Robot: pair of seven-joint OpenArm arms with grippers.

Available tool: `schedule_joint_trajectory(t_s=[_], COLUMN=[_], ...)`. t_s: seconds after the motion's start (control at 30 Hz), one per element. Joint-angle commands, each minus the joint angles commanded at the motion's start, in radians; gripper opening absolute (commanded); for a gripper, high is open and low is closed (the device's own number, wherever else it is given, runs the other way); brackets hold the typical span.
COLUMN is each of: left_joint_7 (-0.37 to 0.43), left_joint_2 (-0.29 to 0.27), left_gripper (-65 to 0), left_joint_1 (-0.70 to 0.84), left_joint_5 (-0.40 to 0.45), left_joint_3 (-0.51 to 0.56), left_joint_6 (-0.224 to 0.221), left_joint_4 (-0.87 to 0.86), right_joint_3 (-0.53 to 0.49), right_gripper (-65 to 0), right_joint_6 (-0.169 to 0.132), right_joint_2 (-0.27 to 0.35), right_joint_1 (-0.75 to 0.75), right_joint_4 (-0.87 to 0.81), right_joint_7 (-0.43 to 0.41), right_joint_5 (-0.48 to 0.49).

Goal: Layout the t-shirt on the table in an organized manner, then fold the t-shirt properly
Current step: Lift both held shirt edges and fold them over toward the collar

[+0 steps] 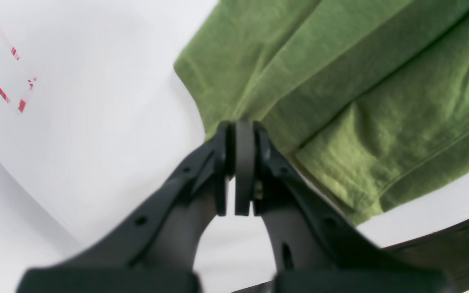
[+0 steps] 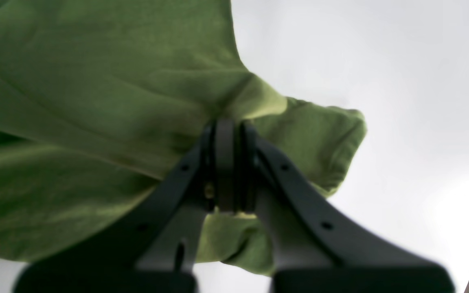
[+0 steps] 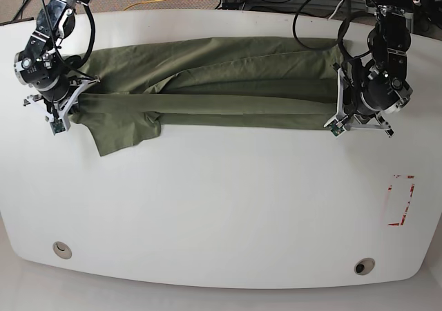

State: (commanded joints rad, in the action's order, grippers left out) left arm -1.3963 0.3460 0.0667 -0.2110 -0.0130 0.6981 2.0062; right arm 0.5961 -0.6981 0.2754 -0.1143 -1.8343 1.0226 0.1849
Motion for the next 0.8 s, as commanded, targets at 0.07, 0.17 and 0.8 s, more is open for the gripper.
schedule_joint_trajectory(t_s=[0.07, 0.17, 0.8], left_joint_7=[0.0, 0.0, 0.0], left_joint_2=[0.003, 0.003, 0.0], left_gripper=[-65.0, -65.0, -65.0], left_joint_1=[0.009, 0.015, 0.117], left_joint_5=[0.0, 0.0, 0.003], left_joint_3=[0.0, 0.0, 0.0], left_joint_6=[0.0, 0.0, 0.0], left_joint_4=[0.0, 0.0, -0.008], right_joint_3=[0.0, 0.0, -0.003], right_gripper=[-64.2, -64.2, -63.6], right_joint_6=[0.0, 0.0, 0.0], right_joint_2=[0.0, 0.0, -0.035], right_joint_1=[0.002, 0.002, -0.003], right_joint_4=[0.0, 0.0, 0.003], right_joint_7=[0.0, 0.0, 0.0], right_joint_5=[0.002, 0.002, -0.002])
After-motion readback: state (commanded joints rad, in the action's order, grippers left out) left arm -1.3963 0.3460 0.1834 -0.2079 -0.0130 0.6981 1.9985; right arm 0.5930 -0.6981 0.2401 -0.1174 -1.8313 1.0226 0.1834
